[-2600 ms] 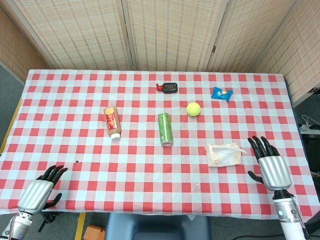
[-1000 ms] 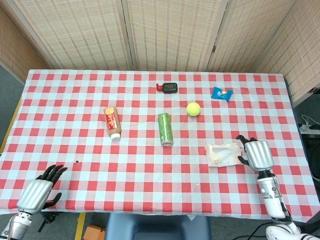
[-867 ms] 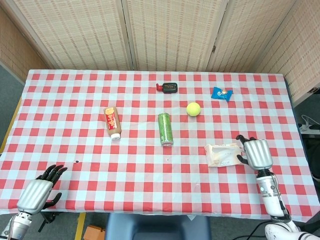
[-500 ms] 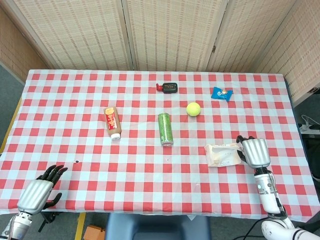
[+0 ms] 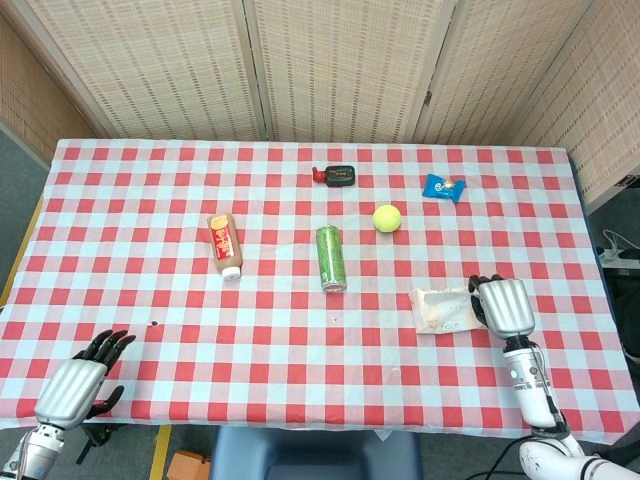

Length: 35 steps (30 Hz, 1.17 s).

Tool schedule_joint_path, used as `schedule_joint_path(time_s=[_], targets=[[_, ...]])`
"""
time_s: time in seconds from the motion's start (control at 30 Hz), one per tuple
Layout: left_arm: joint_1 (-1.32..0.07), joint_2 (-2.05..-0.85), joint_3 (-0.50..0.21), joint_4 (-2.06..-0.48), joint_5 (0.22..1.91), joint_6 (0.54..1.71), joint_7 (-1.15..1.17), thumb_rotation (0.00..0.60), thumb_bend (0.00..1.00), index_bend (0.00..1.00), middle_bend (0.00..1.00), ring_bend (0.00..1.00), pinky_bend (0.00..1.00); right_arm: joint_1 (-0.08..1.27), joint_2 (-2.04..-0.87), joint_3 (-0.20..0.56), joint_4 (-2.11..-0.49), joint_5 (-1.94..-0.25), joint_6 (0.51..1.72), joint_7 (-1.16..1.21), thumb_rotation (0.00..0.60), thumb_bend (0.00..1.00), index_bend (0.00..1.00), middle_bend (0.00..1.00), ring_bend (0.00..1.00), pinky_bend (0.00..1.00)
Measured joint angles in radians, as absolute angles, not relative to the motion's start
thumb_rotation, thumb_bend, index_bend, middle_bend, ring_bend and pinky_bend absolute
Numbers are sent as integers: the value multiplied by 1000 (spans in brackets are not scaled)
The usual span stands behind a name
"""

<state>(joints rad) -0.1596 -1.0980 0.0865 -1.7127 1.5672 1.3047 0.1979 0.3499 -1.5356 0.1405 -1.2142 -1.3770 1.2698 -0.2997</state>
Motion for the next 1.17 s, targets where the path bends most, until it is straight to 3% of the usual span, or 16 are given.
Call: schedule_joint_path(time_s=[0.17, 0.47, 0.87, 1.17], targets=[[-160, -1098, 86, -1713, 1567, 1303, 198, 600, 389, 118, 80, 53, 378, 347, -1549, 138, -1187, -1418, 1321, -233, 600, 594, 786, 602, 602, 873], [-161, -1096, 86, -1714, 1561, 1299, 185, 600, 391, 118, 79, 53, 379, 341, -1520, 173, -1220, -1456, 1415, -114, 600, 600, 807, 602, 610, 874], [-161, -1093, 88, -1716, 1571, 1304, 174, 600, 389, 118, 80, 53, 379, 453, -1372, 425, -1387, -1275, 1385, -380, 600, 600, 816, 602, 610, 872], [-160, -1087, 83, -1708, 1562, 1308, 146, 600, 390, 118, 80, 53, 379, 590, -1394, 490, -1187, -1097, 1266, -546, 600, 600, 816, 602, 610, 871]])
